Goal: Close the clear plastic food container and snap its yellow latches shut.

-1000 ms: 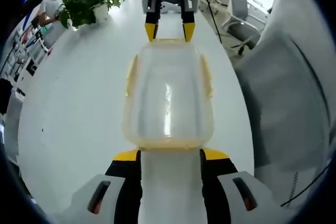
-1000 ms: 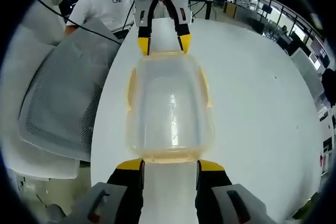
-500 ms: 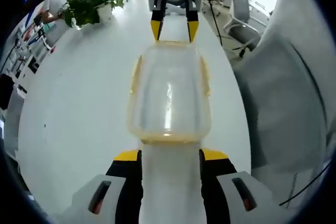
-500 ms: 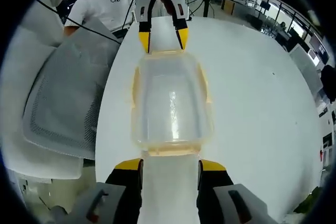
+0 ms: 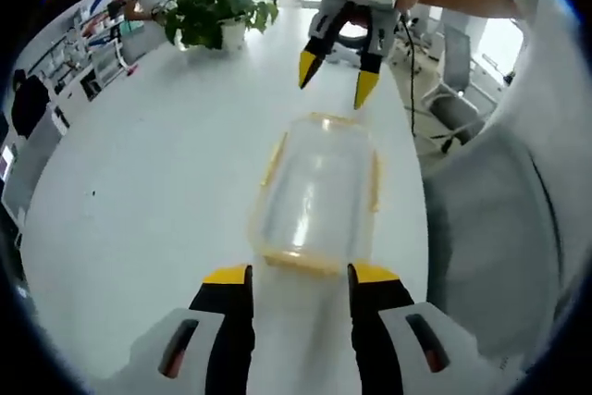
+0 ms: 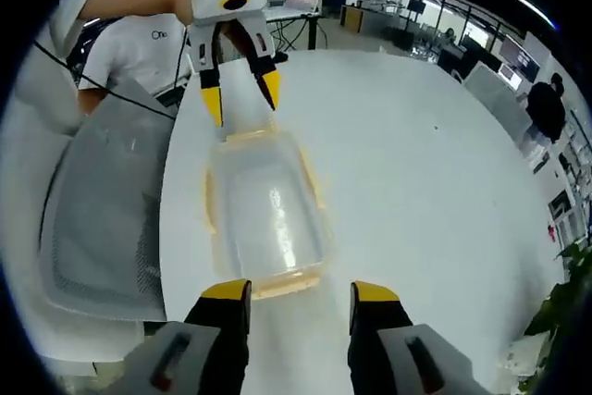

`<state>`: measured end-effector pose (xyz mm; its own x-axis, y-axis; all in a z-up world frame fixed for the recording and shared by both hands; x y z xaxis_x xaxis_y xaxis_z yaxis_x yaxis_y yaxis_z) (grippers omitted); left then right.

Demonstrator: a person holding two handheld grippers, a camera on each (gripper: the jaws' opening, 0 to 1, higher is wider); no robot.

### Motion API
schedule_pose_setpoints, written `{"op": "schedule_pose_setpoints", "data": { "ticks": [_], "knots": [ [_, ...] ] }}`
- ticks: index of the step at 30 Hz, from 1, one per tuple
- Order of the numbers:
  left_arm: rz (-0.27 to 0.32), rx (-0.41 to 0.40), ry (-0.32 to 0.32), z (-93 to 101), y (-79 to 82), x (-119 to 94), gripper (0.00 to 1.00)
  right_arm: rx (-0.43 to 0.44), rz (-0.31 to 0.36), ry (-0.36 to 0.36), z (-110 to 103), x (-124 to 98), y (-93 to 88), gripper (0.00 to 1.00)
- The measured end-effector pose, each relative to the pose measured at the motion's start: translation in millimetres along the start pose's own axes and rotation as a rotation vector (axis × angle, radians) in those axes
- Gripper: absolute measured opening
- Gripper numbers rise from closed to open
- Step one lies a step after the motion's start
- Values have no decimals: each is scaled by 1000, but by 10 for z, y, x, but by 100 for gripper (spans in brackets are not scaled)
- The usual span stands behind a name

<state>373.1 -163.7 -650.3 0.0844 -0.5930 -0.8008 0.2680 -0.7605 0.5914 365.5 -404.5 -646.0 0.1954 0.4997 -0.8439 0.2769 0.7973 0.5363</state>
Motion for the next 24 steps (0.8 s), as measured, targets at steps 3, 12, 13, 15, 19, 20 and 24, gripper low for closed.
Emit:
{"op": "schedule_pose_setpoints", "data": {
  "ticks": [3,12,13,15,19,20,24],
  "knots": [
    [12,21,24,14,14,-5,34,56,24,-12,-26,3,70,42],
    [47,-170,80,-23,-7,-31,37,132,20,-84,-92,49,135,44],
    [49,-206,79,-24,-19,-32,37,139,17,-86,-102,53,134,44],
    [45,-212,83,-33,-36,-23,36,161,15,-91,-108,56,128,44],
    [71,-330,81,-25,-53,16,38,200,16,-117,-117,70,120,42],
    [64,-366,71,-10,-67,26,38,220,19,-121,-119,75,117,42],
    [50,-396,70,52,-83,86,40,301,36,-124,-151,104,119,45]
  ]
}}
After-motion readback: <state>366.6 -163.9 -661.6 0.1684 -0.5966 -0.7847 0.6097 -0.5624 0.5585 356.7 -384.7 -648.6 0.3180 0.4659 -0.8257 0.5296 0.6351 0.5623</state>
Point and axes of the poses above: the point that each gripper's makers call its tool centre point, and the gripper's own axes: x roughly forward along the fingers, z roughly to its right, y roughly out of its top, the point moved 7 cm from there along -x, roughly backward along the fingers, and after that the axes turned 3 degrees about -x, right-handed, at the moved point
